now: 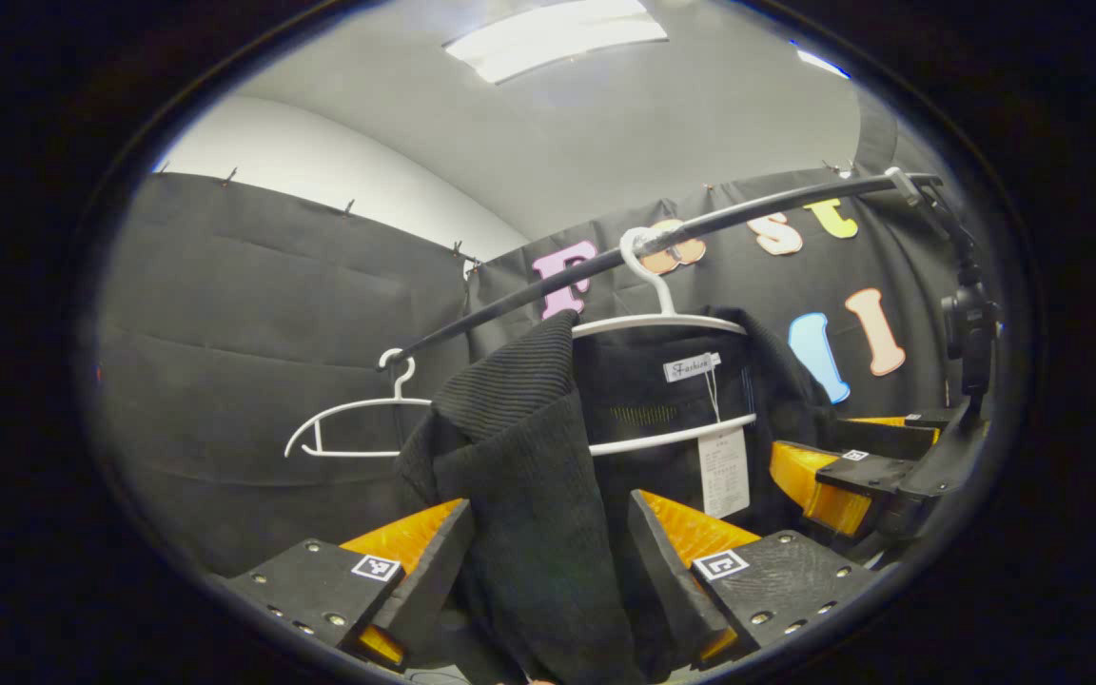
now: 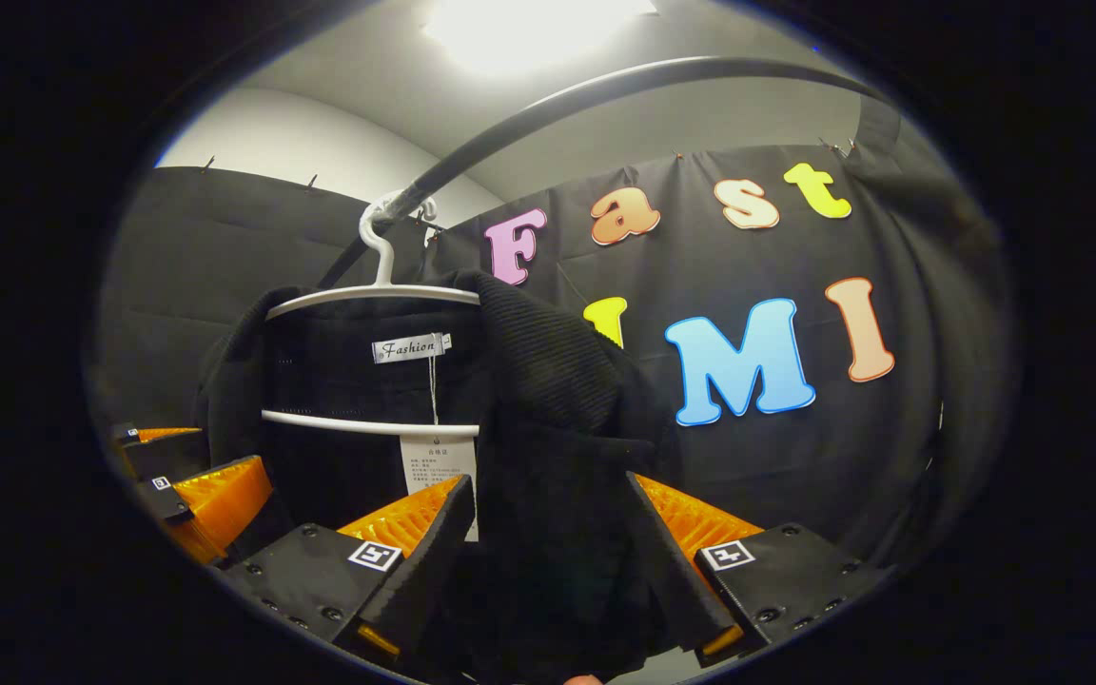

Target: Grasp the clothes on the hanger with both hands and then place them into the laundry hamper below.

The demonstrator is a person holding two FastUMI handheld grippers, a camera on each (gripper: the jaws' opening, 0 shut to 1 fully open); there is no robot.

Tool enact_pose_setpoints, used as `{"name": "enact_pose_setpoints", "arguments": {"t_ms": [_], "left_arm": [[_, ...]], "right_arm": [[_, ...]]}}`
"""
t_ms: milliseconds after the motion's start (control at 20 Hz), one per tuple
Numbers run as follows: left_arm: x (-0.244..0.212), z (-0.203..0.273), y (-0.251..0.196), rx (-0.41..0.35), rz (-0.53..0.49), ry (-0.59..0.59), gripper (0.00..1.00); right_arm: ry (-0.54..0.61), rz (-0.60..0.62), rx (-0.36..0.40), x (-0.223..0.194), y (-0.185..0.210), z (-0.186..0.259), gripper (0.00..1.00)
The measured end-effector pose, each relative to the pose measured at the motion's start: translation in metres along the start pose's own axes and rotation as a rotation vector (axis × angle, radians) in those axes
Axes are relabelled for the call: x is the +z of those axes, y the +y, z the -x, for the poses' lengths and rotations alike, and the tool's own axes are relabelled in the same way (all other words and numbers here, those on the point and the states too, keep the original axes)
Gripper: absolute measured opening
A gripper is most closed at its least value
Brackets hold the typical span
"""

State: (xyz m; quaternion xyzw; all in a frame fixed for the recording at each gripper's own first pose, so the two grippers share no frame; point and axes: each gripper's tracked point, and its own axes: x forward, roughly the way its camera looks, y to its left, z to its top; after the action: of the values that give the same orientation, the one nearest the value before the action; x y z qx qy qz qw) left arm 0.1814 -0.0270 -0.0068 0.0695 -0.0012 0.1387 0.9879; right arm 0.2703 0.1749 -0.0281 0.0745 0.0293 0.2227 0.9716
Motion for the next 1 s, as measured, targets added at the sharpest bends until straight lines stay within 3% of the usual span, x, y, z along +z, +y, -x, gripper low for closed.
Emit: {"name": "enact_pose_setpoints", "arguments": {"t_ms": [150, 400, 650, 700, 750, 800, 1000], "left_arm": [[-0.005, -0.010, -0.003, 0.024, -0.014, 0.002, 0.95], [-0.015, -0.016, 0.003, 0.089, -0.034, -0.010, 0.95], [-0.022, -0.015, 0.003, 0.118, -0.045, 0.006, 0.95], [-0.023, -0.016, 0.005, 0.126, -0.050, 0.007, 0.95], [-0.023, -0.015, 0.004, 0.131, -0.051, 0.010, 0.90], [-0.024, -0.015, 0.004, 0.131, -0.048, 0.014, 0.85], [-0.026, -0.015, 0.013, 0.154, -0.041, 0.018, 0.64]], "right_arm": [[0.021, -0.011, -0.009, -0.007, 0.000, -0.011, 0.98], [0.037, 0.024, -0.109, -0.016, -0.009, -0.021, 0.98], [0.052, 0.005, -0.133, -0.021, -0.016, -0.025, 0.97], [0.055, 0.000, -0.134, -0.021, -0.018, -0.026, 0.90], [0.060, 0.001, -0.138, -0.022, -0.019, -0.026, 0.70], [0.065, 0.005, -0.133, -0.022, -0.017, -0.025, 0.73], [0.048, 0.067, -0.170, -0.015, -0.027, -0.020, 0.22]]}}
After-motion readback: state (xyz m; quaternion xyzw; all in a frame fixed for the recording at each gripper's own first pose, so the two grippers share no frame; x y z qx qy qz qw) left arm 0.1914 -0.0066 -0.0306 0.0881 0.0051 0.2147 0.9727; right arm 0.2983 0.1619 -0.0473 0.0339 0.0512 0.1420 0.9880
